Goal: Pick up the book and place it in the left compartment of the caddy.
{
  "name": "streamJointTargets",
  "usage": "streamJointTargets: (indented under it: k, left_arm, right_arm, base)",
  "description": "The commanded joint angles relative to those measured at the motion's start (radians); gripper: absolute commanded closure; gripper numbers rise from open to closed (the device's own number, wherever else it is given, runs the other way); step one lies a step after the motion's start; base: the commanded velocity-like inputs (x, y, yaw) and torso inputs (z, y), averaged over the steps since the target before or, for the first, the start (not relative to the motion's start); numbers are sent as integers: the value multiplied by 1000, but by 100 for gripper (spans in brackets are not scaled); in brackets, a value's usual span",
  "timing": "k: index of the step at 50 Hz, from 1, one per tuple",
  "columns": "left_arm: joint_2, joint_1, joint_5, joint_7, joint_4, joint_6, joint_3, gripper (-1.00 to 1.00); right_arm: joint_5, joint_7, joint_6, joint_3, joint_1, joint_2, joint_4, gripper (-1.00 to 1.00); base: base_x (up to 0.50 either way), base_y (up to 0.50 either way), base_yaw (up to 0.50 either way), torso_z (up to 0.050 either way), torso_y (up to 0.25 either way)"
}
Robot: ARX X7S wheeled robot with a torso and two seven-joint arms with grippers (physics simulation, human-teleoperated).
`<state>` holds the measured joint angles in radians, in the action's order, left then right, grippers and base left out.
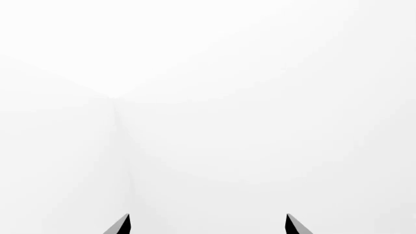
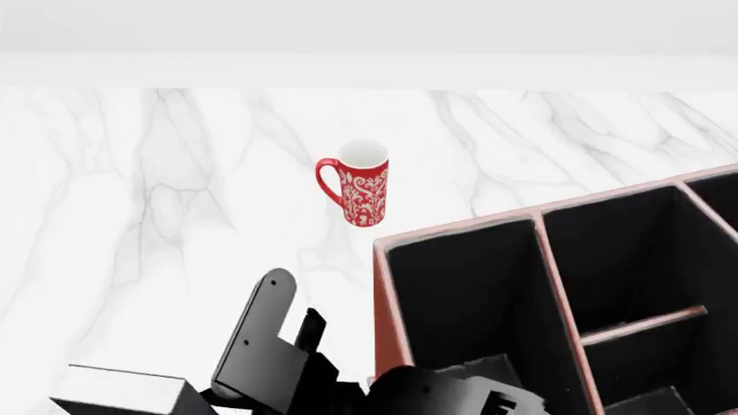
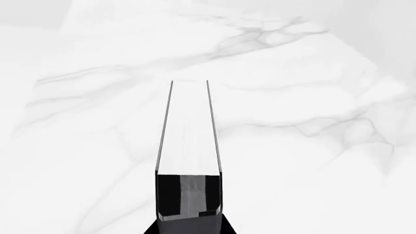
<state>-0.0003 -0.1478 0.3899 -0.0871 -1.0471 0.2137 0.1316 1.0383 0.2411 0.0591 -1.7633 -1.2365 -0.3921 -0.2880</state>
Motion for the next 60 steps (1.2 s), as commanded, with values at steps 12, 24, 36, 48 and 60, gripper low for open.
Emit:
streamJointTargets:
  k: [12, 24, 36, 48, 60]
  left_arm:
    - [0, -30, -27, 17, 0, -48, 16, -100]
    - [0, -30, -31, 18, 0, -55, 14, -100]
    - [0, -39, -44, 21, 0, -69, 22, -100]
    - [0, -37, -48, 20, 0, -67, 21, -100]
    - [0, -33, -56, 20, 0, -62, 22, -100]
  right_arm:
    - [24, -95, -41, 77, -99, -106, 182, 100]
    - [82, -135, -55, 123, -138, -161, 241, 100]
    - [146, -165, -45, 177, -168, -216, 321, 100]
    - [251, -180, -25, 249, -197, -281, 408, 100]
    - [281, -230, 12, 309, -229, -411, 542, 100]
  base:
    - [0, 0, 0, 0, 1]
    - [0, 0, 0, 0, 2]
    - [0, 0, 0, 0, 1]
    - [0, 0, 0, 0, 1]
    - [0, 0, 0, 0, 2]
